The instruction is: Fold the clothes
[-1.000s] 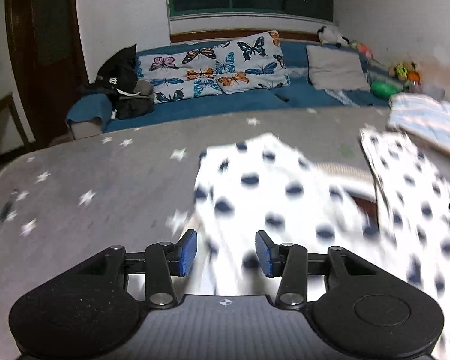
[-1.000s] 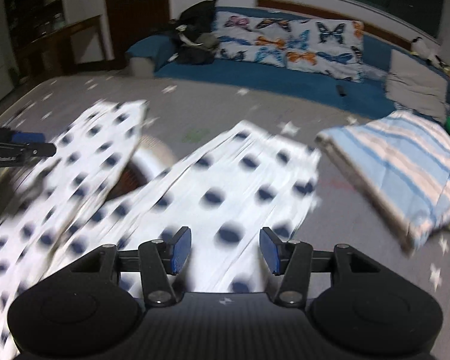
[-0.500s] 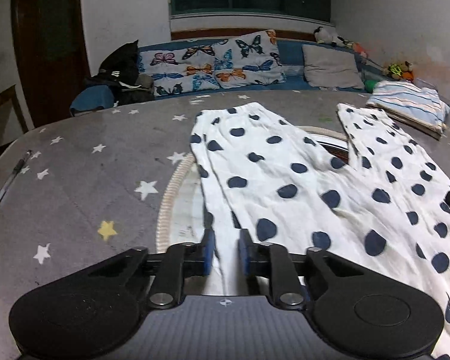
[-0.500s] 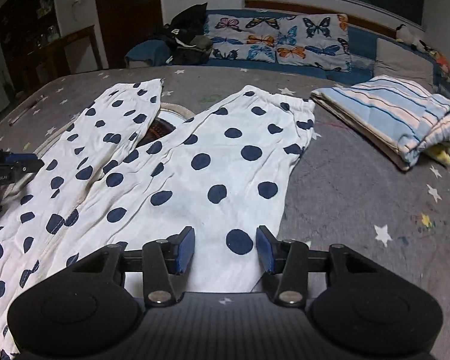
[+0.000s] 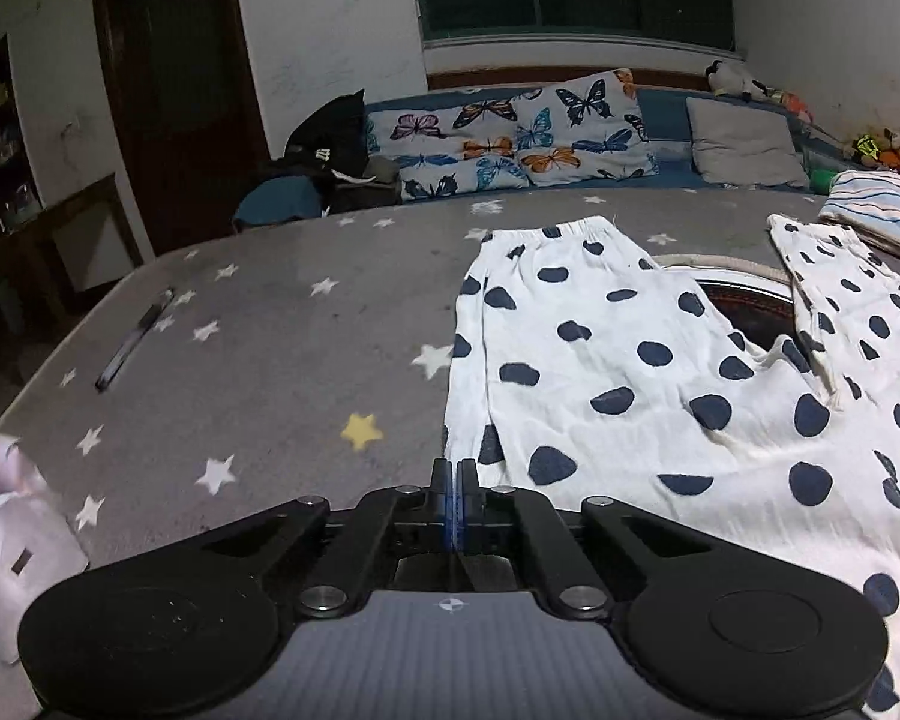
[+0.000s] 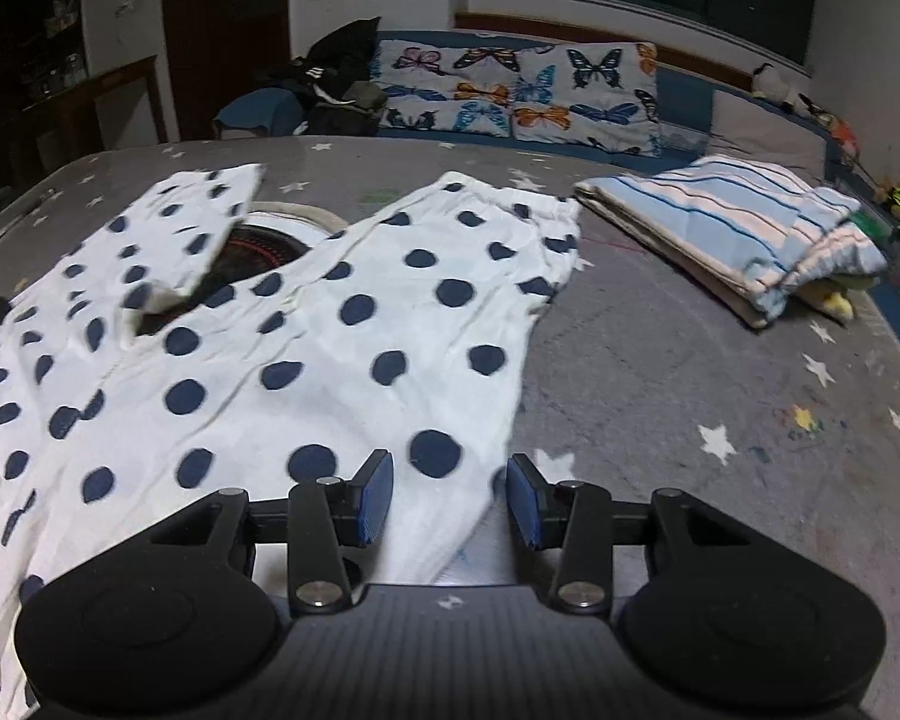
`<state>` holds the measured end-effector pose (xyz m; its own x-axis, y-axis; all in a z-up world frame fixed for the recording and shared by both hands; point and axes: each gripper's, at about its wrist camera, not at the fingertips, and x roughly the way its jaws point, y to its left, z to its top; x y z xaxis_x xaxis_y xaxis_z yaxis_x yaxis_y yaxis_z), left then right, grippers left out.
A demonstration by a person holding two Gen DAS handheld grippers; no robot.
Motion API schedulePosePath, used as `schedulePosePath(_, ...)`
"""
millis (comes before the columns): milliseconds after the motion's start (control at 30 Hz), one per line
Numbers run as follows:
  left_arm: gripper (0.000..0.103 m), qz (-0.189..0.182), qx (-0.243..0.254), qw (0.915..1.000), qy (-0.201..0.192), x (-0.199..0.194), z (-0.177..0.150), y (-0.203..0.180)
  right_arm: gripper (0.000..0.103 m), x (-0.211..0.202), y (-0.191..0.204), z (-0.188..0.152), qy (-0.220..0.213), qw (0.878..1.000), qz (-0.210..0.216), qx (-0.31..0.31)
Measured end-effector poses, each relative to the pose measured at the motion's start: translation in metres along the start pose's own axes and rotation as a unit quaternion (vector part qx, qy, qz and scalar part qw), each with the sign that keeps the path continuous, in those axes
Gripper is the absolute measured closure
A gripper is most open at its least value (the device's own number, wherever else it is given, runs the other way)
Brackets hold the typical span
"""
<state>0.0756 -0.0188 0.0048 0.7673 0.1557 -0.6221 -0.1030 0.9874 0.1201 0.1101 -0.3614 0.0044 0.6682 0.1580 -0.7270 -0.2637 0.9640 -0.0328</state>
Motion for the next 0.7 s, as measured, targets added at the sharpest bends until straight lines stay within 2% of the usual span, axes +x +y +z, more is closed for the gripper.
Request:
schedulePosePath(100,0.102,0.001,0.004,1.0,-0.001,-0.003,0.0,0.001,0.062,-0.005,0.0,0.001,-0.008,1.0,0.0,0.0)
schedulePosePath(300,0.097,-0.011,0.007,0.9998,-0.012,-0.023,0.0,-0.005,0.062,-0.006,0.011,0.003,-0.013,0.999,0.034,-0.013)
schedulePosePath(400,0.097,-0.047,0.017,0.9986,-0.016,-0.044,-0.001,-0.014,0.061,-0.002,0.017,0.0,0.003,0.999,0.034,-0.026)
schedulePosePath(467,0.097,-0.085,0.03,0.9958,-0.013,-0.059,-0.006,-0.022,0.061,-0.009,0.022,-0.003,0.006,0.998,0.046,-0.035)
schedulePosePath(700,0.097,-0.187,0.092,0.9781,0.002,-0.099,-0.034,-0.058,0.061,-0.047,0.047,-0.026,0.015,0.991,0.107,-0.073)
